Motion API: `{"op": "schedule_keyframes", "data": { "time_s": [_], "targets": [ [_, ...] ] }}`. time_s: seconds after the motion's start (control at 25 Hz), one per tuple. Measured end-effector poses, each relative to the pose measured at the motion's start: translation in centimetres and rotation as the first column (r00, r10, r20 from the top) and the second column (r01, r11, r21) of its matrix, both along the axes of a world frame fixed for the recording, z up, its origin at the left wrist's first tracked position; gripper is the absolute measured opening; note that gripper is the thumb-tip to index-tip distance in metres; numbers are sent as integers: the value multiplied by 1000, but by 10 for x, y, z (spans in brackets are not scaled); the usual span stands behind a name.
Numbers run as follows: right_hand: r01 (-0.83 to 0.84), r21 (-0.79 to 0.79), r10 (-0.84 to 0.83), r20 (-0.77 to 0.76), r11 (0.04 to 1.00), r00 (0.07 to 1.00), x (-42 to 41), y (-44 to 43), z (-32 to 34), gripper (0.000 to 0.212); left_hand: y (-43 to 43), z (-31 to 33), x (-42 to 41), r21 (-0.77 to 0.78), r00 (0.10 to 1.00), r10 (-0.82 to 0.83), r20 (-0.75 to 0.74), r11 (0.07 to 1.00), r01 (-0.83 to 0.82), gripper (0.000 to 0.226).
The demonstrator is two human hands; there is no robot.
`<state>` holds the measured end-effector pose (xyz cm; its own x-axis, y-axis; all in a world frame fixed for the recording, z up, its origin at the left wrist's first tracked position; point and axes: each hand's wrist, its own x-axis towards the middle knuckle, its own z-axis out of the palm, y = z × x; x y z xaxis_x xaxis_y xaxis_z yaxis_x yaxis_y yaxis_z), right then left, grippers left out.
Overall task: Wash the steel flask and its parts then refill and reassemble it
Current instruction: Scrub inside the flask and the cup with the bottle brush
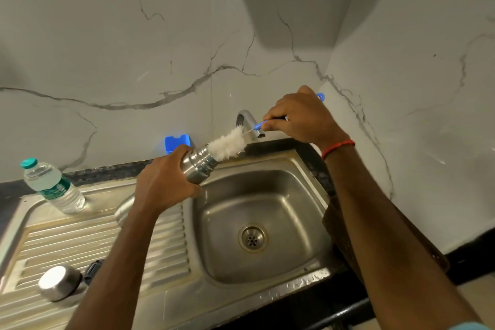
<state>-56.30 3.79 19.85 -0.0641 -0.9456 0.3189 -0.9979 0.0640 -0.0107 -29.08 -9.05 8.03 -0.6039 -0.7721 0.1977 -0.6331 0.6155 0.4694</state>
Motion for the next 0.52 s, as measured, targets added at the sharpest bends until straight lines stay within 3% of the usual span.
{"op": "schedule_keyframes", "data": {
  "time_s": [0.16, 0.32, 0.44, 0.52],
  "targets": [
    [-188, 9, 188, -27, 982, 982, 39, -24, -8, 12, 18, 8, -21, 102, 993, -91, -81, 990, 99, 65],
    [26, -103, -6, 190, 994, 982, -10, -2, 3, 16, 2, 5, -3, 98, 999, -43, 2, 994, 43, 73],
    [-177, -72, 186, 137, 982, 973, 30, -16, -16, 12, 13, 4, -15, 129, 990, -128, -51, 983, 134, 75],
    [-194, -51, 198, 87, 980, 976, 22, -15, -8, 11, 18, 1, -20, 145, 986, -129, -102, 979, 143, 76]
  ]
}}
